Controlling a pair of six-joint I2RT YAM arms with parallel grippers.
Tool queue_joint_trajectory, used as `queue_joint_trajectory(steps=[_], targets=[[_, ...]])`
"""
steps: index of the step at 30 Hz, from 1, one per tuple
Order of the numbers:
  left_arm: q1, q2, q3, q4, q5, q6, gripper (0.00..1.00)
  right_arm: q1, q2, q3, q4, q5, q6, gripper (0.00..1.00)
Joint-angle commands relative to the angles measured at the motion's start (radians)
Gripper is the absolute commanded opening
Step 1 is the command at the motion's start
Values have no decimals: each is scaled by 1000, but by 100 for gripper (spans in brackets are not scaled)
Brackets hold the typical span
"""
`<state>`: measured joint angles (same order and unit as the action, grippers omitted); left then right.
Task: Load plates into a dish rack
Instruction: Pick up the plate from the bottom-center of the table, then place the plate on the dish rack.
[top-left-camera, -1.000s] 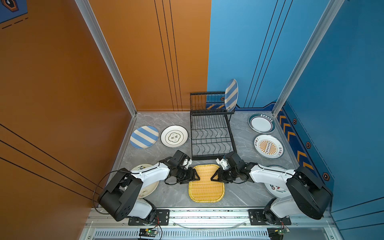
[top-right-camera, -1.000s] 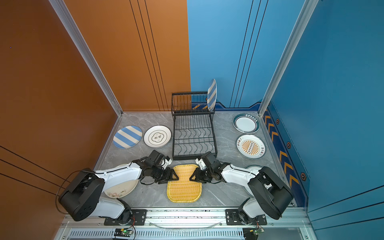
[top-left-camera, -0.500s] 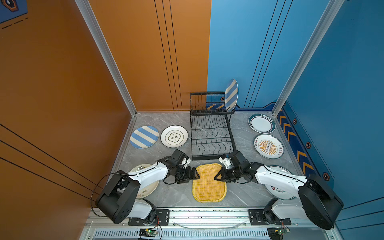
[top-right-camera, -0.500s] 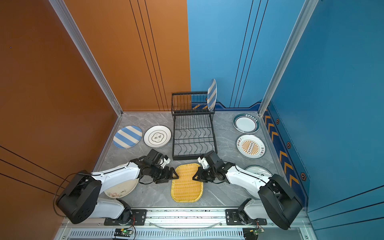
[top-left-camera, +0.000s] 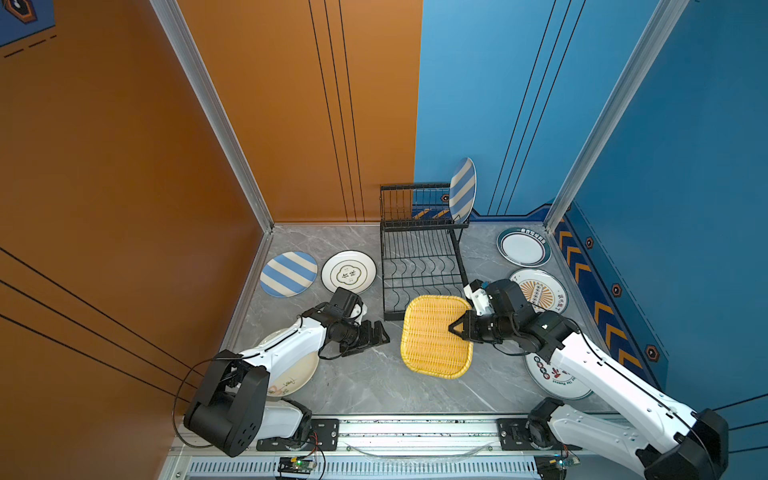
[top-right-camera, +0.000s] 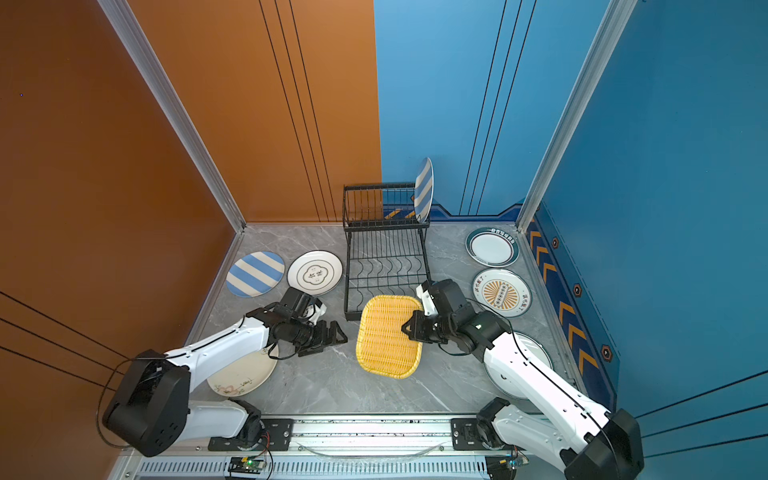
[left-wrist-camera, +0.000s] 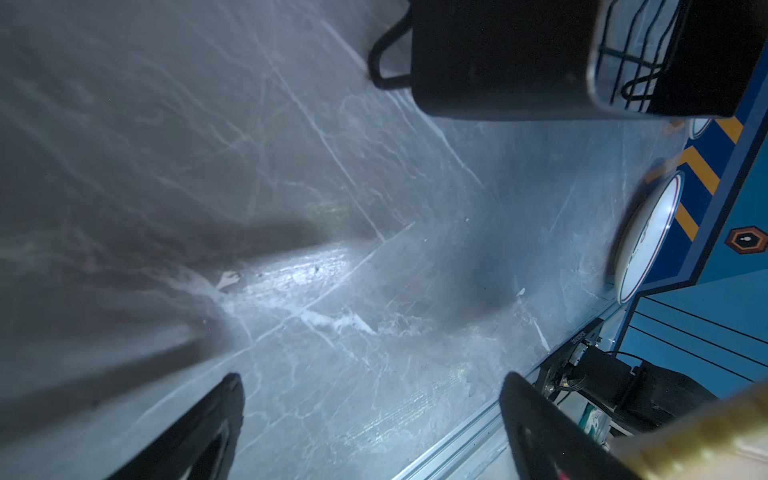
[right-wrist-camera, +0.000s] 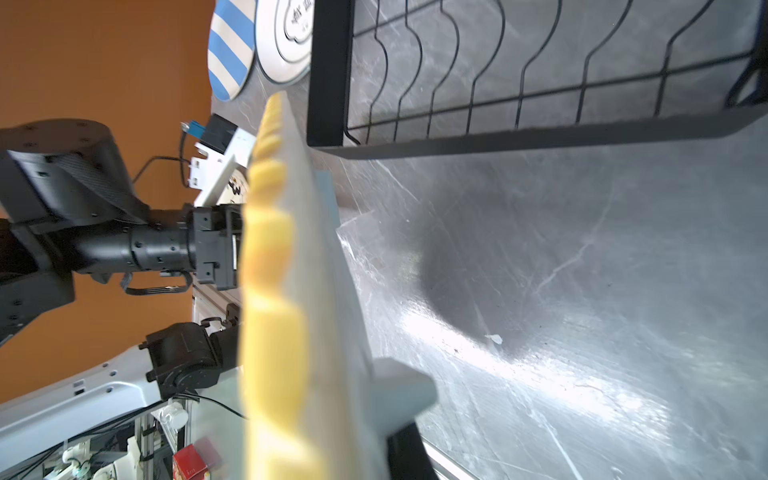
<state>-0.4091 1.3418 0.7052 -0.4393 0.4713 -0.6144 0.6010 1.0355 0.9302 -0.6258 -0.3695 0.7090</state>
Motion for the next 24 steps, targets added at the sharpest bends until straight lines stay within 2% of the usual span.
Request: queue_joint_trajectory(steps=[1, 11, 17, 24], targets=[[18, -12, 56, -47, -28, 40, 98, -5, -15, 132, -96, 113, -37, 0], [42, 47, 148, -56, -33, 66, 98, -6, 154, 518, -107, 454, -163, 0], [52, 71, 184, -57, -32, 67, 98, -25, 279, 691, 5, 604, -250, 0], [59, 87, 209, -57, -34, 71, 98, -44, 401, 808, 185, 725, -333, 0]])
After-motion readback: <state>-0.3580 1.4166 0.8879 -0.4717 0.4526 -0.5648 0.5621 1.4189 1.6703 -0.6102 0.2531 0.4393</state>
